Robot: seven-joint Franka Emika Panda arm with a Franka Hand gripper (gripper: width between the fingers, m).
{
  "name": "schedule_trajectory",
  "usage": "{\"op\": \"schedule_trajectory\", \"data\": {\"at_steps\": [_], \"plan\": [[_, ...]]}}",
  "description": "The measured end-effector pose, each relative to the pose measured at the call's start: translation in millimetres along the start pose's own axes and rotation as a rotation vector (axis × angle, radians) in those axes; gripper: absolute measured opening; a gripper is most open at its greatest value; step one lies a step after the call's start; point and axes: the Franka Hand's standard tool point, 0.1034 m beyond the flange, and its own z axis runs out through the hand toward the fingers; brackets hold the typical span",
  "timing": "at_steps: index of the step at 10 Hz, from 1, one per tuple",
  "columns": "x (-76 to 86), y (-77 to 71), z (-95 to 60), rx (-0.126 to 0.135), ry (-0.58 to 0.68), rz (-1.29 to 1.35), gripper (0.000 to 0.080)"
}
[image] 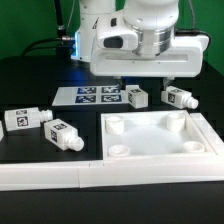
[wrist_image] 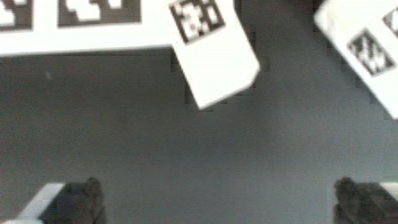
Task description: Assemble one leg
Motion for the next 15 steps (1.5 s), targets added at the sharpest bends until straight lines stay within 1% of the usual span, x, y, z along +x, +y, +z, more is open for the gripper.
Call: {"op": "schedule_trajectory", "data": {"at_steps": [1,2,4,5,6,7,8,9,10,13,14,15], "plan": [[0.7,3.3,1.0,0.001,-0.089,0.012,0.0649],[1.3,5.6,3.3,0.013,-0.172,0.028,0.0649],[2.8,8.8,6.4,0.002,-0.29,0.033,0.0649],[5.7,8.7,7.2,0.002,-0.287,0.034,0.0649],[2.8,5.5,9.8,0.004,-0.291,0.038,0.0649],[-5.6,-1.3,17.0,0.016,-0.31,0.035,0.0649],[-12.5,-3.0,23.7,0.044,-0.331,0.048,0.0649],[-20.5,-0.8,28.8,0.046,-0.352,0.043,0.0649],[-24.4,0.1,31.0,0.045,-0.366,0.044,0.0649],[-22.7,0.1,30.8,0.045,-0.36,0.044,0.0649],[-23.5,-0.1,33.5,0.044,-0.362,0.047,0.0649],[-29.8,-1.6,45.9,0.04,-0.376,0.05,0.0649]]}}
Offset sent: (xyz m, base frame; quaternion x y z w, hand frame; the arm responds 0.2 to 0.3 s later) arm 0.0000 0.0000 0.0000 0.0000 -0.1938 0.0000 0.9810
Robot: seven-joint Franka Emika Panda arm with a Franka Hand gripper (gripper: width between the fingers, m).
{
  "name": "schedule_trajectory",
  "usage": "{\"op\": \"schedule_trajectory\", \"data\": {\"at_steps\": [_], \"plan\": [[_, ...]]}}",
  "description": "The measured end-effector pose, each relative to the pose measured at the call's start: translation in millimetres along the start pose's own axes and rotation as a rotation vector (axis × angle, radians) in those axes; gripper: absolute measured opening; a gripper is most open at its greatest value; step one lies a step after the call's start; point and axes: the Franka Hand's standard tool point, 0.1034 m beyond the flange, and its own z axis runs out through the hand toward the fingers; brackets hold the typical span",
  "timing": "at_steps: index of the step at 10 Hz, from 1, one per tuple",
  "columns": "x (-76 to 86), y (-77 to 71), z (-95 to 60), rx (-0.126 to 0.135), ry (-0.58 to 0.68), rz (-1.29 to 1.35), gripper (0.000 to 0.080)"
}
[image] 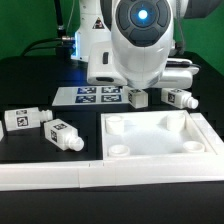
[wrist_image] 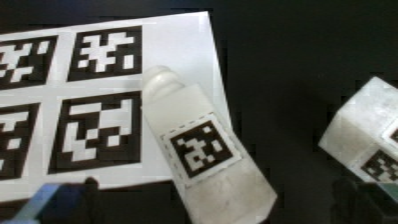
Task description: Assemble one leg
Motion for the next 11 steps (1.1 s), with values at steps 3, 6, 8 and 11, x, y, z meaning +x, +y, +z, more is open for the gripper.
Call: {"op": "schedule_trajectory", "data": {"at_steps": [3,6,8,11], "plan": [[0.6,-2.3,20.3,-0.01,-0.019,-0.003,0.0649],[3.3,-1.9,25.8,-0.014,-0.018,-0.004,0.0649],[3.4,-1.7,25.9,-0.013,-0.018,-0.003,0.0649],[3.4,-1.5,25.8,-0.013,-0.018,-0.003,0.0393]]}}
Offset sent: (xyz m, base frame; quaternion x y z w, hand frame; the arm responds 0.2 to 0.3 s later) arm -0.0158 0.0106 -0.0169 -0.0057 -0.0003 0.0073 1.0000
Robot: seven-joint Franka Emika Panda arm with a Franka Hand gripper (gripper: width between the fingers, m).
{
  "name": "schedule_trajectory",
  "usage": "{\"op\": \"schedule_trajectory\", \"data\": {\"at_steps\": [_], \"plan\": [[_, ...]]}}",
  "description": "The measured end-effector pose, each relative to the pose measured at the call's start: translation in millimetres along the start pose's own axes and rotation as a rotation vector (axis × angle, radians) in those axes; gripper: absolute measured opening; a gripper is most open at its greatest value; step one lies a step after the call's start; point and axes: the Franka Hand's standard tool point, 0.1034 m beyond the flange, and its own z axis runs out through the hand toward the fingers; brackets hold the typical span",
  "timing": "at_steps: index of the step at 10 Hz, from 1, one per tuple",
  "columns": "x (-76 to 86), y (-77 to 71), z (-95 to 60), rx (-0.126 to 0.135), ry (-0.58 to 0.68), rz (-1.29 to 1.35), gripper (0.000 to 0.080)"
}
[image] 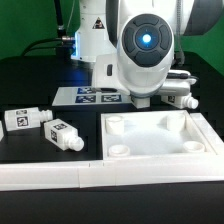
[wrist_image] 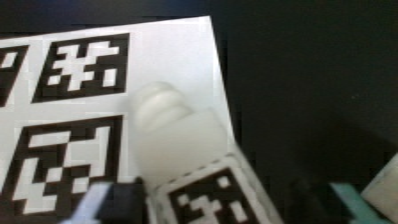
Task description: Assemble one leg
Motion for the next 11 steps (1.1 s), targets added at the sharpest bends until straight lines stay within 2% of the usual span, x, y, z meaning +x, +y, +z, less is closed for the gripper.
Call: {"op": "schedule_trajectory", "data": {"at_steps": [1,4,5,6,7,9,10,11], "plan": [[0.0,0.0,0.0,0.0,0.0,0.0,0.0282],[0.0,-0.1,-3.8,0.004,0.006,0.001,0.0282],[-4.4,-0.6,-18.2,0.01,0.028,-0.004,0.0282],[-12.6,-4.0,-39.5,0.015,0.053,-0.016,0.0282],[-18.4,-7.3,-66.0,0.028,0.129,-0.028,0.0282],[-23.1,-11.3,-103.8,0.036,0.251,-0.044,0.0282],[-17.8,-16.6,-106.0,0.032,0.372,-0.05,0.0282],[-21.2,-17.6,-101.4,0.034,0.425,-0.055,0.0282]]}}
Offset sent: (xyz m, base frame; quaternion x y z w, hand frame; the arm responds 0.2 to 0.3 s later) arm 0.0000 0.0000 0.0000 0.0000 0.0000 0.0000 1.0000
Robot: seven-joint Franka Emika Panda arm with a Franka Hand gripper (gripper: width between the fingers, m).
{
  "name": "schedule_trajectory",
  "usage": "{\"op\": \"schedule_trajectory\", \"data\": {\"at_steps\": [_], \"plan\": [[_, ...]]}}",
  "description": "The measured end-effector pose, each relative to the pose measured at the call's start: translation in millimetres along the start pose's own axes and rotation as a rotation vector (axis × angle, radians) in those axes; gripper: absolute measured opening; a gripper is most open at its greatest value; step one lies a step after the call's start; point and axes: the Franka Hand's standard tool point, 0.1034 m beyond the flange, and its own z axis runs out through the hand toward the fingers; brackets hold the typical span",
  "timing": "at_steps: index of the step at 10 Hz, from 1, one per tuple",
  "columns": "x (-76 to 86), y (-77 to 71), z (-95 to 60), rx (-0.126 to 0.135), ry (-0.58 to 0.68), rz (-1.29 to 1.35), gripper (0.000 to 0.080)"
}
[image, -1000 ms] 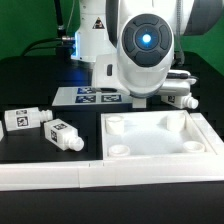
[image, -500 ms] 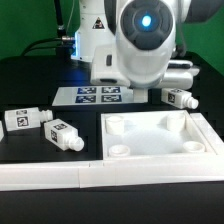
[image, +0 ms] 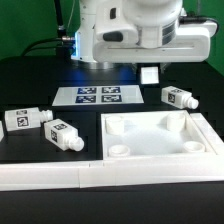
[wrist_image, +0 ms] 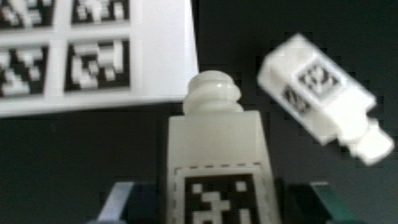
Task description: Assemble one leg
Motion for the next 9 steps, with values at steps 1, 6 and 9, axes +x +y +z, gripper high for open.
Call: {"op": "schedule_trajectory", "data": {"at_steps": [1,6,9], "plan": [[5.3,-1.3,-2.5,0.008,0.091,-0.004,0.0282],[40.0,-15.3,-81.0,-0.01,0.408,-0.081,0.0284],[48.2,-20.8,-82.9,0.008,0.607,-0.1,0.0284]]}}
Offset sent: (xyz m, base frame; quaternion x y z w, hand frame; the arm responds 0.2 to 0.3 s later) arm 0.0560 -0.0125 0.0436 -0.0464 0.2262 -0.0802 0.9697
